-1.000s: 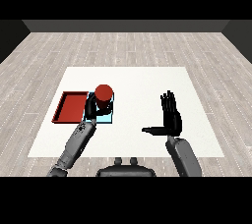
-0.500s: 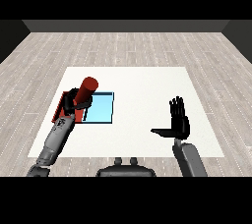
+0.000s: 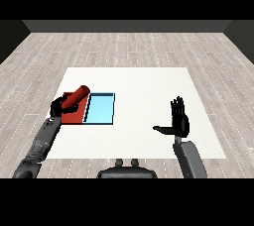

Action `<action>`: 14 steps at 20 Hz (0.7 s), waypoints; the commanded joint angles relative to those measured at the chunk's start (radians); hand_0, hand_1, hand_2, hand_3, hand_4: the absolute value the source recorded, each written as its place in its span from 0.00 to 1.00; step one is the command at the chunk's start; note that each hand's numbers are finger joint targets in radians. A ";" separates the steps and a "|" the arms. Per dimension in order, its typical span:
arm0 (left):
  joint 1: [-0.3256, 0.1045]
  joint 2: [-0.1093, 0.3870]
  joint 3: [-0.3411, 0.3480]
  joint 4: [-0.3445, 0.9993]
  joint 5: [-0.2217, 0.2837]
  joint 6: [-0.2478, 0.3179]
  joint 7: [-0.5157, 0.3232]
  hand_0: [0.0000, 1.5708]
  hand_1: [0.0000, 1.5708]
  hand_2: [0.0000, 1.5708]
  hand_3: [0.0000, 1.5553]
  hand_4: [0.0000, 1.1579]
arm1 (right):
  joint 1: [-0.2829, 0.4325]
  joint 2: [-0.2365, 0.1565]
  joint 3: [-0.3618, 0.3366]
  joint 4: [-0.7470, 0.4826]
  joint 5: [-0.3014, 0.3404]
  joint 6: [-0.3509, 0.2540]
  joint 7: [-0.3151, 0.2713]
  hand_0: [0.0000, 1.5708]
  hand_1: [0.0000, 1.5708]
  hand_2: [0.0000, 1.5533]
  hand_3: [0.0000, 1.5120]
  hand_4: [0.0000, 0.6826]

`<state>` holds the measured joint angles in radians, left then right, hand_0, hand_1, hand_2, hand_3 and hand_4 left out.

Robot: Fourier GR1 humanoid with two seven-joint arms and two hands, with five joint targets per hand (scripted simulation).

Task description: Pick the red can and put it in the red box

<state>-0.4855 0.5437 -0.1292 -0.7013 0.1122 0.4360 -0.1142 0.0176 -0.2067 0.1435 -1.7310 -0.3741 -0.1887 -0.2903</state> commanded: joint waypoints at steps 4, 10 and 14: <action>-0.120 -0.020 -0.012 0.389 -0.077 -0.047 0.033 0.40 0.40 0.38 0.00 0.67 | -0.034 0.006 -0.006 0.112 0.042 0.013 -0.055 0.00 0.00 0.00 0.00 0.00; -0.156 -0.063 -0.004 0.522 -0.087 -0.125 -0.021 0.56 0.56 0.59 0.50 0.45 | -0.125 0.006 -0.061 0.193 0.008 0.031 -0.061 0.00 0.00 0.00 0.00 0.00; -0.178 -0.023 -0.072 0.614 -0.166 -0.240 0.019 0.00 0.00 0.00 0.00 0.00 | -0.088 0.037 -0.025 0.195 0.031 0.039 -0.104 0.00 0.00 0.00 0.00 0.00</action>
<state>-0.6410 0.4981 -0.1718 -0.1662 -0.0135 0.2888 -0.0967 -0.0668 -0.1789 0.1150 -1.5598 -0.3512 -0.1624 -0.3694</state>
